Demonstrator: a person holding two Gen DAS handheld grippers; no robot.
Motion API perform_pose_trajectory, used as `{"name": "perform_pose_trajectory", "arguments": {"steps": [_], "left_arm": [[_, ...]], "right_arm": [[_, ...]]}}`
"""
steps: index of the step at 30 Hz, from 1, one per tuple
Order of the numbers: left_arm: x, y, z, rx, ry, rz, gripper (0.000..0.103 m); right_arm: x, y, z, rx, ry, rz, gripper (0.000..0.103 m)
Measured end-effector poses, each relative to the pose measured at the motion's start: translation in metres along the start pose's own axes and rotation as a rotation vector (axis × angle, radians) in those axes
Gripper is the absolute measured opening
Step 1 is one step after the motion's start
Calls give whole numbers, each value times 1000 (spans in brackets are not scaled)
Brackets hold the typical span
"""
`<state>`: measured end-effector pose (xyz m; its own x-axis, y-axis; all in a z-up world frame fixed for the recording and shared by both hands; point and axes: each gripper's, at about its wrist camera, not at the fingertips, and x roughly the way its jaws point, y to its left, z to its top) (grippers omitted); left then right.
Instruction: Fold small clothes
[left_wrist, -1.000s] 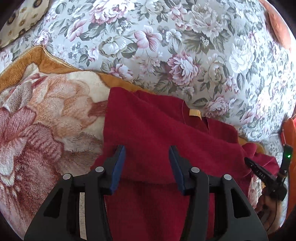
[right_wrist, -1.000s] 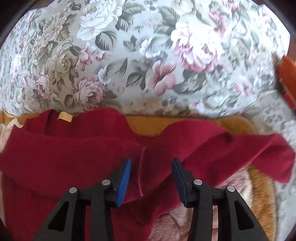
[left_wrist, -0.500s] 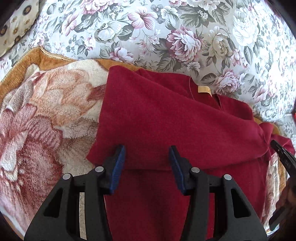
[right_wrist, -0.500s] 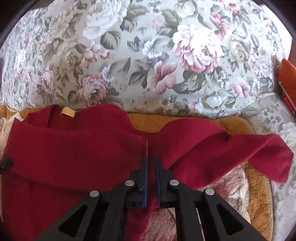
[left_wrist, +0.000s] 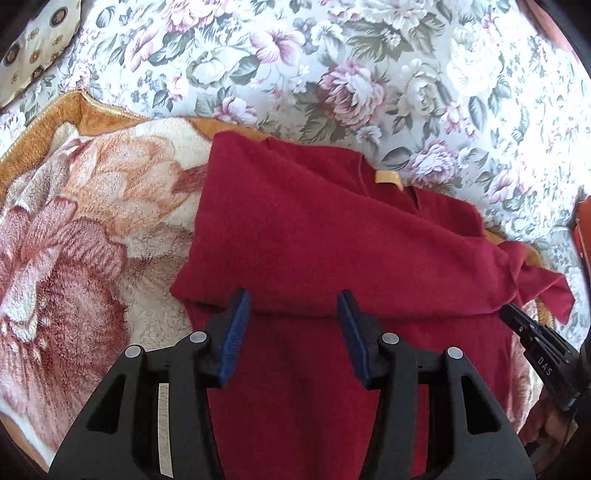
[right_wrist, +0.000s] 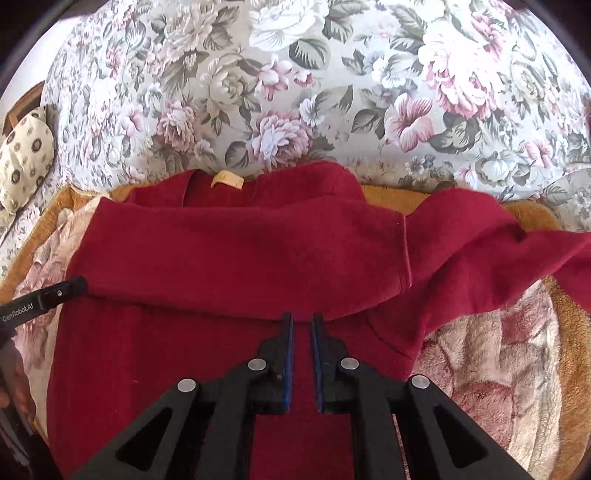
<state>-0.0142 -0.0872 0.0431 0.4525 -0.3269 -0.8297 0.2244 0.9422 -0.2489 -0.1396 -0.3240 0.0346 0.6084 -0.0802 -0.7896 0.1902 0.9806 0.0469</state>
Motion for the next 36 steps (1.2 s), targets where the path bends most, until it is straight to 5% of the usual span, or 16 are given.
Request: {"name": "perform_pose_trajectory", "arguments": {"steps": [5, 14, 18, 21, 27, 36], "left_arm": [[-4, -21, 4, 50, -43, 13, 49], [30, -44, 2, 144, 30, 70, 49], [35, -47, 0, 153, 36, 81, 53], [30, -44, -2, 134, 29, 51, 53], [21, -41, -1, 95, 17, 6, 53], [23, -31, 1, 59, 20, 2, 53]], "right_arm": [[3, 11, 15, 14, -9, 60, 9], [49, 23, 12, 15, 65, 107, 15], [38, 8, 9, 64, 41, 172, 17], [12, -23, 2, 143, -24, 159, 24], [-32, -120, -11, 345, -154, -26, 44], [-22, -253, -8, 687, -214, -126, 44]]}}
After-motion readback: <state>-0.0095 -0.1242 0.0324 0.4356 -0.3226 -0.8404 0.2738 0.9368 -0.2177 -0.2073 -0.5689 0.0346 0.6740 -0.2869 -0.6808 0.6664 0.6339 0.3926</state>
